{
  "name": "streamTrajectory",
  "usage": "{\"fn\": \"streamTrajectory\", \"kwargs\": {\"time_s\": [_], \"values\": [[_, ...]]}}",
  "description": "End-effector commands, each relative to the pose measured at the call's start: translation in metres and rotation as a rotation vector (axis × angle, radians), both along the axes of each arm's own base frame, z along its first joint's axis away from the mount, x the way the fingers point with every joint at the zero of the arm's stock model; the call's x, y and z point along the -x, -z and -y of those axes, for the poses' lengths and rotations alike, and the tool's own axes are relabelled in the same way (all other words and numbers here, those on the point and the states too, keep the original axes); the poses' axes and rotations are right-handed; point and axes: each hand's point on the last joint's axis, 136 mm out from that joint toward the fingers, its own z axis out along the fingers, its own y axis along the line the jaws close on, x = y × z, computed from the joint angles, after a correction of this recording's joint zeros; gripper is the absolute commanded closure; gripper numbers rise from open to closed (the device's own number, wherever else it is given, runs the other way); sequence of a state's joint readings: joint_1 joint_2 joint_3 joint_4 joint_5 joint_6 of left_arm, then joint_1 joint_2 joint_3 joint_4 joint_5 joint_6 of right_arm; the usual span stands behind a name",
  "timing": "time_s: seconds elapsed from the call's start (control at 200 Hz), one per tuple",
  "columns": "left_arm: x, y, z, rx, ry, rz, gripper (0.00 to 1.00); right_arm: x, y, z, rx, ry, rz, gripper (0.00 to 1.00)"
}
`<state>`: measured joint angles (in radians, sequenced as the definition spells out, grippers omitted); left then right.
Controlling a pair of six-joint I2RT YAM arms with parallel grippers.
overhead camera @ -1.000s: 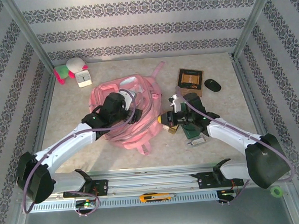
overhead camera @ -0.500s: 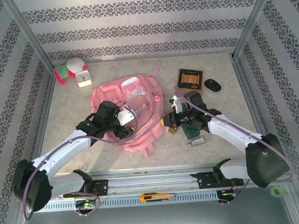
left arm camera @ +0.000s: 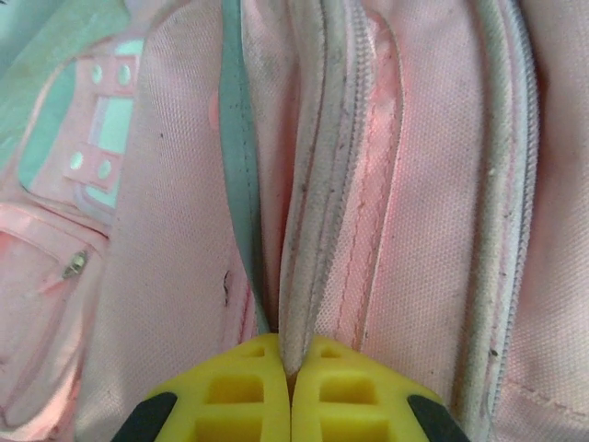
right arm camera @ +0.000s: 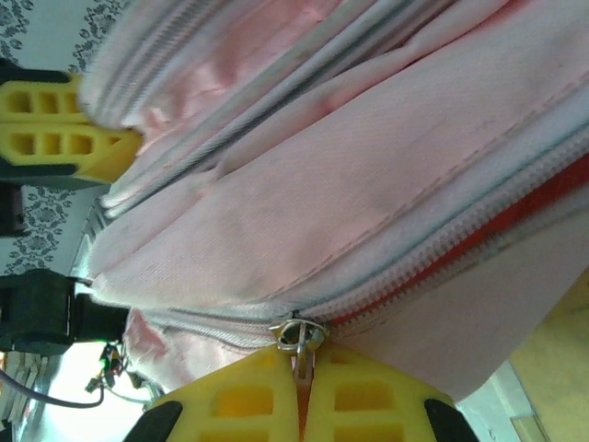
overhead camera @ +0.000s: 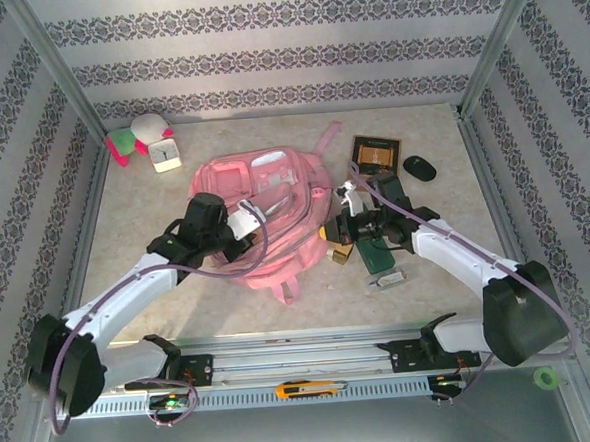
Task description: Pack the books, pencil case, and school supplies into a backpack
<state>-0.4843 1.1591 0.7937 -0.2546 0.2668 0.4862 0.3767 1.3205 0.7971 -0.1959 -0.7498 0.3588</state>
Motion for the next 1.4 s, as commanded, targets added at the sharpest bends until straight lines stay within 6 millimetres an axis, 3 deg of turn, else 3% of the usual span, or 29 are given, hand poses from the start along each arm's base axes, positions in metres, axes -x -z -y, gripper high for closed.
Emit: {"fn": "streamTrajectory", "kwargs": {"time_s": [0.0,0.11,0.27,0.375,0.625,0.849,1.074,1.259,1.394], "values": [[0.02,-0.034,-0.009,0.089,-0.097,-0.053,1.0,-0.029,-0.022,-0.003,-0.011,0.009,0.093,1.0],[0.033,-0.039,-0.014,0.119,-0.175,-0.064,1.0,-0.04,-0.025,-0.01,-0.019,-0.013,0.094,1.0],[0.017,-0.052,-0.025,0.22,-0.411,-0.083,1.0,-0.045,-0.026,-0.017,-0.015,-0.046,0.076,1.0],[-0.002,-0.055,-0.043,0.193,-0.598,-0.086,1.0,-0.034,-0.025,-0.023,-0.004,-0.081,0.062,1.0],[-0.032,-0.061,-0.057,0.164,-0.769,-0.023,1.0,0.009,-0.021,-0.032,0.048,-0.189,0.002,1.0],[-0.035,-0.039,-0.052,0.105,-0.767,-0.074,1.0,0.031,-0.038,-0.035,0.018,-0.248,-0.028,1.0],[-0.039,-0.042,-0.032,0.205,-0.748,-0.117,1.0,0.038,-0.038,-0.055,0.023,-0.236,-0.091,1.0],[-0.038,-0.043,-0.021,0.271,-0.726,-0.153,1.0,0.036,-0.026,-0.065,0.069,-0.197,-0.12,1.0],[-0.038,-0.047,-0.014,0.325,-0.733,-0.166,1.0,0.05,-0.039,-0.091,0.005,-0.225,-0.142,1.0]]}}
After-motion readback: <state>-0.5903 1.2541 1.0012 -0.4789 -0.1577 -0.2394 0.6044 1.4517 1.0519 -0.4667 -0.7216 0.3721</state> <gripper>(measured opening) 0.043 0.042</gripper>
